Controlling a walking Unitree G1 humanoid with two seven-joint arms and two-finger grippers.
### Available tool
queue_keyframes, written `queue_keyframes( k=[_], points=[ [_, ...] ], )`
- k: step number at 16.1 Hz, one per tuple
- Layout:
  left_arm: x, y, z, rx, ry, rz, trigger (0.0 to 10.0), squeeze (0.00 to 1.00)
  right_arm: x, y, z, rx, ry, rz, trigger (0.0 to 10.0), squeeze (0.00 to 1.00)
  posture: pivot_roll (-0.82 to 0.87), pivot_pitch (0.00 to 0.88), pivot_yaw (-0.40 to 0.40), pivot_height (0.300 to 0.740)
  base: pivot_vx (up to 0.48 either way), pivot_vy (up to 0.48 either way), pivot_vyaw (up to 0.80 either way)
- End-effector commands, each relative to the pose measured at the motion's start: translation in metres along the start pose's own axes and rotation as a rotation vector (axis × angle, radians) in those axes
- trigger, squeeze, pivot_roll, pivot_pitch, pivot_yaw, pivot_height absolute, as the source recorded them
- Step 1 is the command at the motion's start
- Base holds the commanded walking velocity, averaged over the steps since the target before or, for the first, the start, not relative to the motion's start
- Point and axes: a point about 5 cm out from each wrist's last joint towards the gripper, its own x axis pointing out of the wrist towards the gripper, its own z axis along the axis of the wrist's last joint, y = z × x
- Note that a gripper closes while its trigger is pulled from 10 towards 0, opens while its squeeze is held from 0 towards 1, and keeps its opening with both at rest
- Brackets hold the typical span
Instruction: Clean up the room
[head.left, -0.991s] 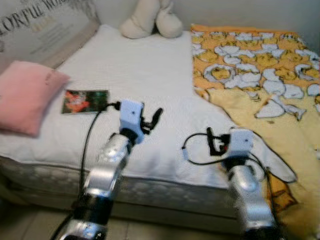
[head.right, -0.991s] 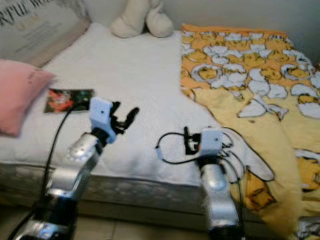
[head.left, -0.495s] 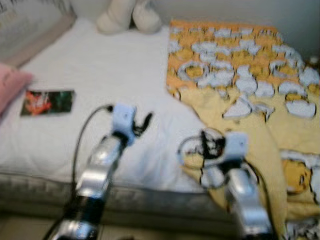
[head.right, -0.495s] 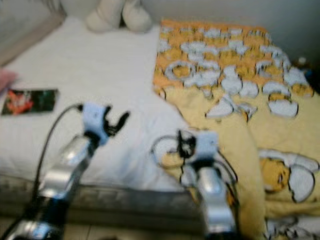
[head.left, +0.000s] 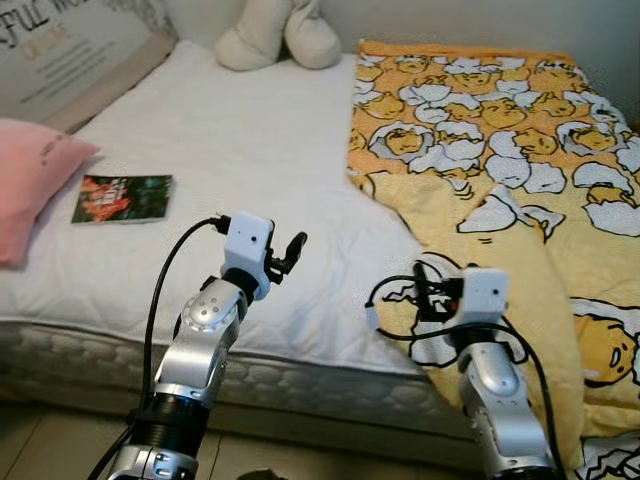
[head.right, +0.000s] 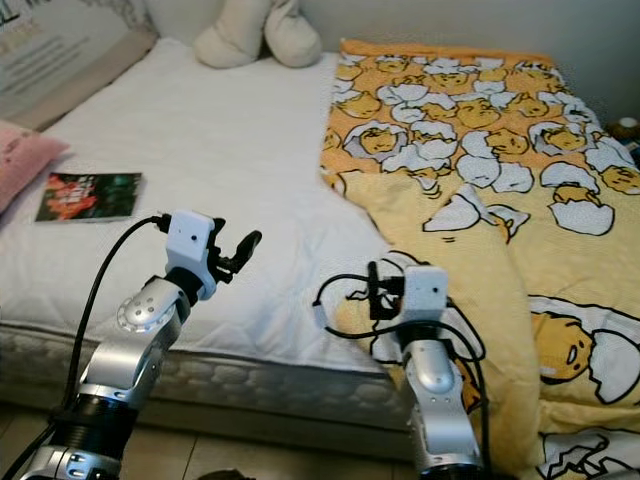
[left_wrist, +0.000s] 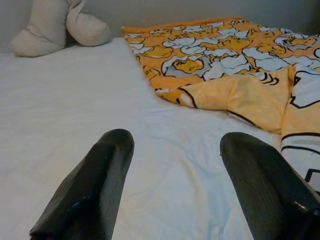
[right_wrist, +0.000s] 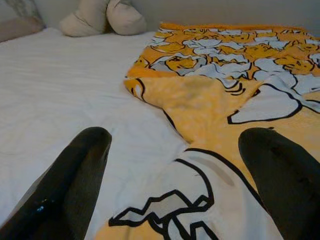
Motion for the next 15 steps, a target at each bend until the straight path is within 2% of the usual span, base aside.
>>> queue_keyframes(
  k=[1,5,8,11,13,14,15],
  points=[
    [-0.002,0.002,-0.004,-0.015,0.017,-0.001,10.0,0.00,0.000,-0.001,-0.002,-0.004,0.019,-0.010,10.0,0.00,-0.07,0.000,0.035,0.740,0.000,0.368,0.00],
    [-0.001,-0.002,-0.001,-0.002,0.000,-0.034,10.0,0.00,0.001,-0.002,-0.004,0.000,0.039,-0.019,10.0,0.00,-0.07,0.000,0.032,0.740,0.000,0.437,-0.55],
    [0.003,0.000,0.001,0.014,0.007,-0.028,10.0,0.00,0.002,-0.002,-0.007,-0.009,0.058,-0.031,10.0,0.00,-0.06,0.000,0.031,0.724,0.000,0.000,-0.16],
    [0.002,0.001,0.004,0.005,0.003,-0.036,10.0,0.00,0.013,0.001,-0.016,-0.022,0.126,-0.007,10.0,0.00,-0.04,0.000,0.041,0.724,0.000,0.000,0.00],
    [0.000,0.002,0.007,0.007,0.003,-0.040,10.0,0.00,0.019,-0.002,-0.020,-0.050,0.162,-0.004,10.0,0.00,-0.03,0.017,0.049,0.724,0.000,0.000,0.00],
    [-0.002,0.003,0.009,0.014,0.005,-0.048,10.0,0.00,0.024,-0.005,-0.027,-0.068,0.216,-0.003,10.0,0.00,-0.01,0.047,0.059,0.724,0.000,0.000,0.00],
    [-0.006,0.001,0.011,0.017,0.013,-0.086,10.0,0.00,0.029,-0.005,-0.032,-0.095,0.246,-0.001,10.0,0.00,0.00,0.075,0.064,0.724,0.000,0.000,0.00]
  ],
)
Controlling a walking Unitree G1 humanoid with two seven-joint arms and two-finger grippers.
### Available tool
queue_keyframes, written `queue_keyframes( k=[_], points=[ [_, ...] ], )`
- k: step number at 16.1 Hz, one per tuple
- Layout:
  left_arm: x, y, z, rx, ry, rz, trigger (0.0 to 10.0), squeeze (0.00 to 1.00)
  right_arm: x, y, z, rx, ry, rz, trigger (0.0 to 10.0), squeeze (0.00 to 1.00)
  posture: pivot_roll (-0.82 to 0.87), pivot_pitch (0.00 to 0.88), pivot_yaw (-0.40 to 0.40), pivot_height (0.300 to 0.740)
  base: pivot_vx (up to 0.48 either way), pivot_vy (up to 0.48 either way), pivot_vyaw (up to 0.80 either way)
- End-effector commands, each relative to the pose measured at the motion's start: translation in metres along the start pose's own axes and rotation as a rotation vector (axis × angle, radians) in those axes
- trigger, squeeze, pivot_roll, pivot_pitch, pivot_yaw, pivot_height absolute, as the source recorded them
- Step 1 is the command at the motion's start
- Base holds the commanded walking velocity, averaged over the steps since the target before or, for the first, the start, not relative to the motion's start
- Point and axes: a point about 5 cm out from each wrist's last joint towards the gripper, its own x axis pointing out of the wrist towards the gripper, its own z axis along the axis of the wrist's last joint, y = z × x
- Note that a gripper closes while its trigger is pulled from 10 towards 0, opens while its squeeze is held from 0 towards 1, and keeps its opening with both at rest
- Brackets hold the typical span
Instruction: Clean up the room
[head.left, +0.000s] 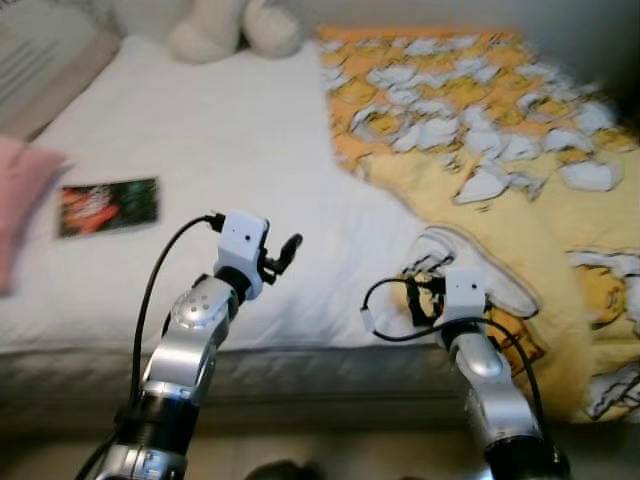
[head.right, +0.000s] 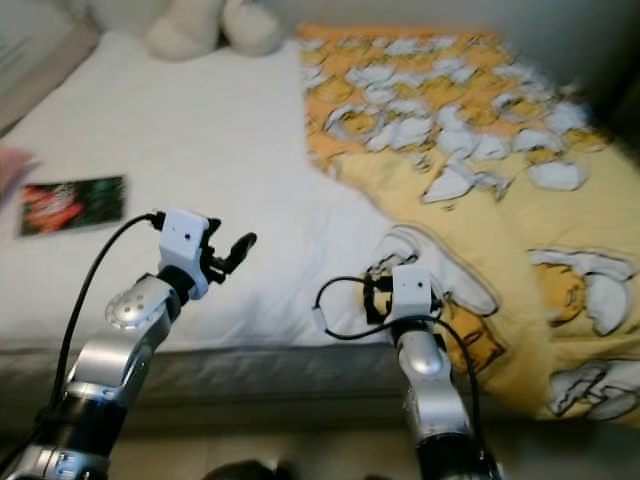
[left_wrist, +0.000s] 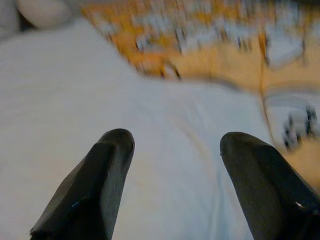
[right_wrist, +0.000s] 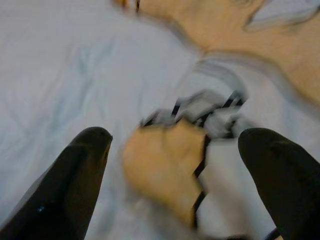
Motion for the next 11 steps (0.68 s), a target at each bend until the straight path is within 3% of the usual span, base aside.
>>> queue_keyframes(
  k=[1,2,3,8,11],
  points=[
    [-0.002,-0.006,0.001,-0.003,0.007,-0.054,10.0,0.00,-0.002,0.000,-0.015,-0.011,0.067,-0.004,10.0,0.00,0.01,0.083,0.065,0.724,0.000,0.000,0.00],
    [-0.014,-0.024,0.001,0.041,0.014,-0.226,10.0,0.00,0.003,0.004,-0.018,-0.039,0.090,0.013,10.0,0.00,0.04,0.121,0.066,0.724,0.000,0.000,0.00],
    [-0.035,-0.044,-0.006,0.100,0.059,-0.421,10.0,0.00,0.007,0.003,-0.023,-0.066,0.126,0.014,10.0,0.00,0.08,0.162,0.065,0.724,0.000,0.000,0.00],
    [-0.053,-0.049,-0.004,0.097,0.086,-0.469,10.0,0.00,0.015,-0.004,-0.022,-0.136,0.148,0.016,10.0,0.00,0.13,0.210,0.065,0.724,0.000,0.000,0.00],
    [-0.054,-0.045,0.001,0.054,0.048,-0.349,10.0,0.00,0.024,-0.005,-0.001,-0.145,0.043,-0.002,10.0,0.00,0.12,0.200,0.051,0.724,0.000,0.000,0.00]
  ],
)
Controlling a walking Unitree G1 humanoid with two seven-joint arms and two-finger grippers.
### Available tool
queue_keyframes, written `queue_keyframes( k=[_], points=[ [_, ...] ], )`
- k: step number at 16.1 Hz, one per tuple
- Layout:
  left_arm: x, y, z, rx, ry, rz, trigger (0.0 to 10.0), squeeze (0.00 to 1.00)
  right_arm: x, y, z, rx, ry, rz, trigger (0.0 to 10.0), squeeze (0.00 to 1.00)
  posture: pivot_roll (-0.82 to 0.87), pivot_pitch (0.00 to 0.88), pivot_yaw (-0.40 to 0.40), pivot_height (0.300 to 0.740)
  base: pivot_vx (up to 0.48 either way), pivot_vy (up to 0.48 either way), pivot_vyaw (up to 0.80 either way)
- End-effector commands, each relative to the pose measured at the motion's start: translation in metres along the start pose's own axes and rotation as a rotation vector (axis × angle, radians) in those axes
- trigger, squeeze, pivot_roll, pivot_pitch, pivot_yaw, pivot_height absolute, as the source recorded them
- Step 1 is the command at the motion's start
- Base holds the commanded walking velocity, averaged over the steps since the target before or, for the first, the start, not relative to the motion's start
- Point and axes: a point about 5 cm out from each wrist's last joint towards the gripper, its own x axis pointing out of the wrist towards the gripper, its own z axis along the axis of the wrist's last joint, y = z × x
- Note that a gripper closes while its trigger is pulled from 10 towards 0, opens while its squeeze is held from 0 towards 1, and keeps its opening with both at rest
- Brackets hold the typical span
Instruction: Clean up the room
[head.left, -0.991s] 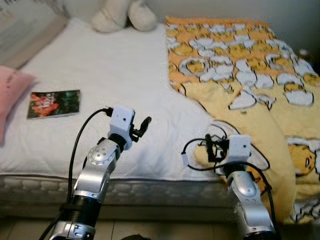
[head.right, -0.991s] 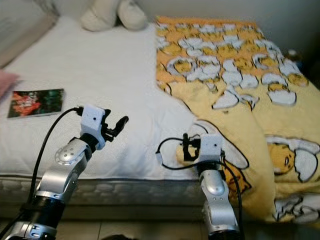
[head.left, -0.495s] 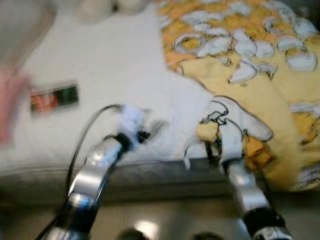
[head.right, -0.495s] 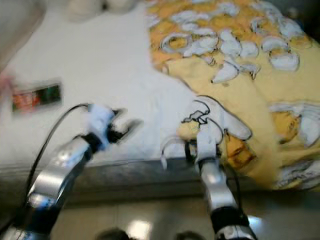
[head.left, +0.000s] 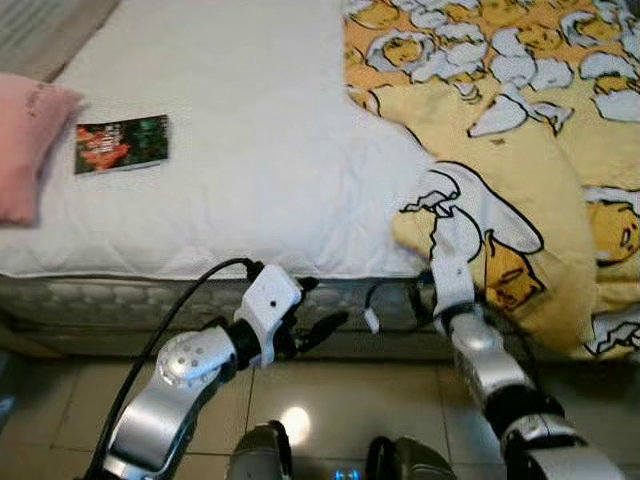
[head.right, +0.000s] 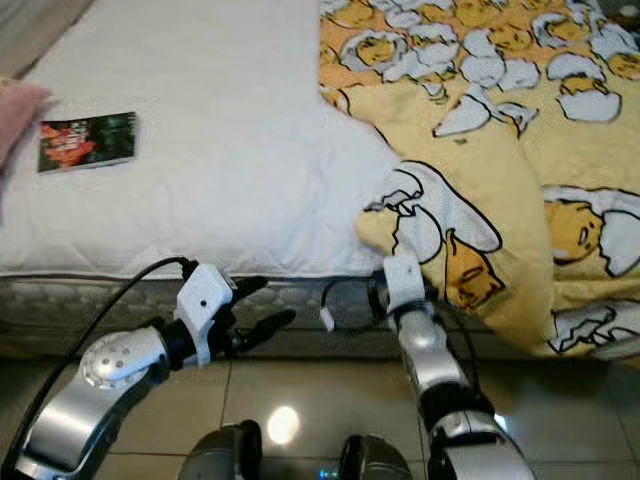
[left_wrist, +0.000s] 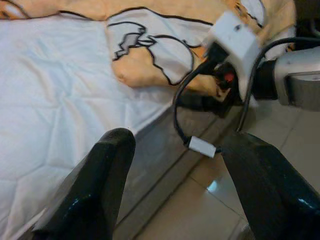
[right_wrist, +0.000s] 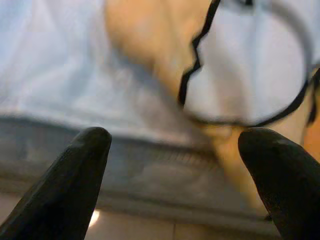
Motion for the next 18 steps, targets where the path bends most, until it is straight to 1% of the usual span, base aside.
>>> queue_keyframes(
  k=[1,2,3,5,6,7,8,9,10,13,14,15,16,17,18],
  points=[
    [-0.005,0.011,0.005,-0.047,-0.023,0.119,10.0,0.00,0.002,0.000,0.012,0.006,-0.071,-0.020,10.0,0.00,0.12,0.197,0.051,0.724,0.000,0.000,0.00],
    [-0.006,0.013,0.004,-0.076,-0.026,0.159,10.0,0.00,0.002,-0.001,0.015,0.009,-0.094,-0.027,10.0,0.00,0.11,0.193,0.051,0.724,0.000,0.000,0.00],
    [-0.009,0.016,0.000,-0.138,-0.018,0.234,10.0,0.00,0.003,-0.003,0.020,0.009,-0.135,-0.042,10.0,0.00,0.11,0.192,0.051,0.724,0.000,0.000,0.00],
    [-0.012,0.017,-0.005,-0.205,-0.002,0.291,10.0,0.00,0.003,-0.005,0.023,0.004,-0.155,-0.049,10.0,0.00,0.11,0.193,0.053,0.724,0.000,0.000,0.00],
    [-0.014,0.017,-0.008,-0.263,0.003,0.323,10.0,0.00,0.005,-0.006,0.025,0.002,-0.161,-0.049,10.0,0.00,0.12,0.196,0.055,0.724,0.000,0.000,0.00],
    [-0.015,0.016,-0.010,-0.377,-0.004,0.363,10.0,0.00,0.007,-0.008,0.029,-0.002,-0.167,-0.051,10.0,0.00,0.12,0.195,0.055,0.724,0.000,0.000,0.00],
    [-0.015,0.015,-0.011,-0.422,-0.007,0.374,10.0,0.00,0.007,-0.008,0.030,-0.003,-0.169,-0.052,10.0,0.00,0.12,0.197,0.056,0.724,0.000,0.000,0.00],
    [-0.015,0.004,-0.006,-0.486,-0.020,0.352,10.0,0.00,0.011,-0.011,0.034,-0.017,-0.169,-0.057,10.0,0.00,0.14,0.198,0.056,0.724,0.000,0.000,0.00],
    [-0.014,-0.003,0.000,-0.499,-0.030,0.324,10.0,0.00,0.012,-0.013,0.037,-0.032,-0.170,-0.060,10.0,0.00,0.15,0.203,0.055,0.724,0.000,0.000,0.00],
    [-0.017,-0.006,0.009,-0.487,-0.043,0.299,10.0,0.00,0.017,-0.017,0.044,-0.088,-0.156,-0.055,10.0,0.00,0.17,0.214,0.055,0.724,0.000,0.000,0.00],
    [-0.019,-0.007,0.011,-0.467,-0.043,0.293,10.0,0.00,0.017,-0.018,0.045,-0.100,-0.151,-0.056,10.0,0.00,0.18,0.220,0.055,0.724,0.000,0.000,0.00],
    [-0.021,-0.007,0.015,-0.338,-0.034,0.270,10.0,0.00,0.019,-0.021,0.048,-0.065,-0.145,-0.065,10.0,0.00,0.19,0.218,0.048,0.724,0.000,0.000,0.00],
    [-0.021,-0.006,0.019,-0.243,-0.041,0.263,10.0,0.00,0.019,-0.022,0.049,-0.022,-0.149,-0.068,10.0,0.00,0.19,0.214,0.043,0.724,0.000,0.000,0.00],
    [-0.021,-0.005,0.020,-0.213,-0.041,0.266,10.0,0.00,0.019,-0.022,0.048,-0.005,-0.149,-0.067,10.0,0.00,0.19,0.204,0.037,0.724,0.000,0.000,0.00],
    [-0.020,0.014,0.014,-0.257,-0.033,0.399,10.0,0.00,0.016,-0.020,0.046,0.112,-0.181,-0.090,10.0,0.00,0.17,0.160,0.016,0.724,0.000,0.000,0.00]
  ],
)
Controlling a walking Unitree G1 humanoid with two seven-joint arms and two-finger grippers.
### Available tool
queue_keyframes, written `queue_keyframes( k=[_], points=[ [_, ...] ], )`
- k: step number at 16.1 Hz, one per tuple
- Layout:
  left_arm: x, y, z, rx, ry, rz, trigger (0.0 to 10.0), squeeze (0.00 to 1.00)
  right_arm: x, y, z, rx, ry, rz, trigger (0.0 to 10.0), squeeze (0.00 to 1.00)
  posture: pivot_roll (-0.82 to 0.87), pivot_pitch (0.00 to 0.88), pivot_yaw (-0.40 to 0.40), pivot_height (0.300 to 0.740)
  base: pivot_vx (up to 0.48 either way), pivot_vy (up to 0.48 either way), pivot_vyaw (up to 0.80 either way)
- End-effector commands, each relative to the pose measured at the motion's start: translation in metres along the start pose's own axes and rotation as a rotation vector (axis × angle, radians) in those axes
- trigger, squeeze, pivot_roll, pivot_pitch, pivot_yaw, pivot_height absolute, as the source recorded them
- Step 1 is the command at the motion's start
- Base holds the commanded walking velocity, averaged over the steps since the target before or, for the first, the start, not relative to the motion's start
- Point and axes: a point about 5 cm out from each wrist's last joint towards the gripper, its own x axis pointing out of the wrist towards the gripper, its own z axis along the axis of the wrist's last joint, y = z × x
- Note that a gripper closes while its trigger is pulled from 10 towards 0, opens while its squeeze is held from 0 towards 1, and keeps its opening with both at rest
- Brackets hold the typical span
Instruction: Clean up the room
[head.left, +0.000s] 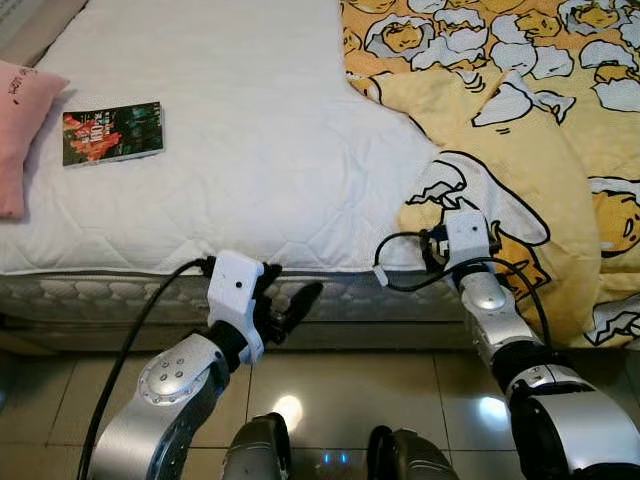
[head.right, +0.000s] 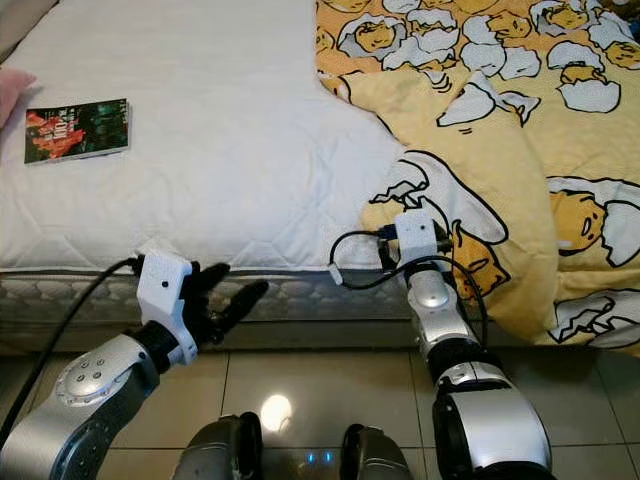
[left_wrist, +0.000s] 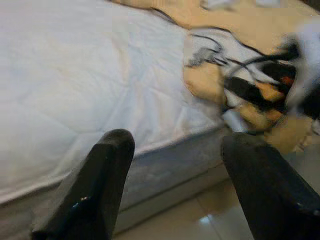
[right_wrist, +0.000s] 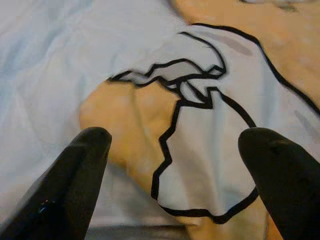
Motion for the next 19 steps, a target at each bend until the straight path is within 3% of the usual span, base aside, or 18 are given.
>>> queue_keyframes(
  k=[1,3,4,6,7,10,12,15,19],
  points=[
    [0.002,0.015,-0.002,-0.015,0.006,0.101,10.0,0.00,-0.002,0.002,0.001,0.079,-0.028,-0.017,10.0,0.00,0.17,0.160,0.016,0.724,0.000,0.000,0.00],
    [0.009,0.044,-0.006,-0.204,0.007,0.320,10.0,0.00,-0.012,0.007,0.004,0.137,-0.130,-0.044,10.0,0.00,0.13,0.114,-0.002,0.724,0.000,0.000,0.00],
    [0.016,0.057,-0.008,-0.284,-0.016,0.420,10.0,0.00,-0.027,0.007,0.006,0.263,-0.199,-0.082,10.0,0.00,0.09,0.086,-0.013,0.724,0.000,0.000,0.00],
    [0.023,0.055,-0.005,-0.238,-0.039,0.391,10.0,0.00,-0.039,0.008,0.004,0.407,-0.200,-0.107,10.0,0.00,0.07,0.070,-0.016,0.724,0.000,0.000,0.00],
    [0.027,0.050,-0.004,-0.202,-0.039,0.364,10.0,0.00,-0.049,0.011,0.002,0.425,-0.202,-0.095,10.0,0.00,0.06,0.062,-0.014,0.724,0.000,0.000,0.00],
    [0.035,0.048,-0.004,-0.195,-0.041,0.343,10.0,0.00,-0.058,0.006,-0.001,0.446,-0.199,-0.117,10.0,0.00,0.03,0.047,-0.009,0.724,0.000,0.000,0.00],
    [0.044,0.043,0.006,-0.085,-0.075,0.288,10.0,0.00,-0.065,0.002,0.003,0.467,-0.205,-0.110,10.0,0.00,0.02,0.035,-0.001,0.724,0.000,0.000,0.00],
    [0.050,0.040,0.009,-0.027,-0.089,0.237,10.0,0.00,-0.067,0.008,0.008,0.439,-0.197,-0.073,10.0,0.00,0.01,0.033,0.003,0.724,0.000,-0.450,0.00],
    [0.053,0.042,0.008,-0.042,-0.097,0.236,10.0,0.00,-0.067,0.015,0.012,0.411,-0.183,-0.023,10.0,0.00,0.01,0.034,0.005,0.724,0.254,-0.353,0.00]
  ],
)
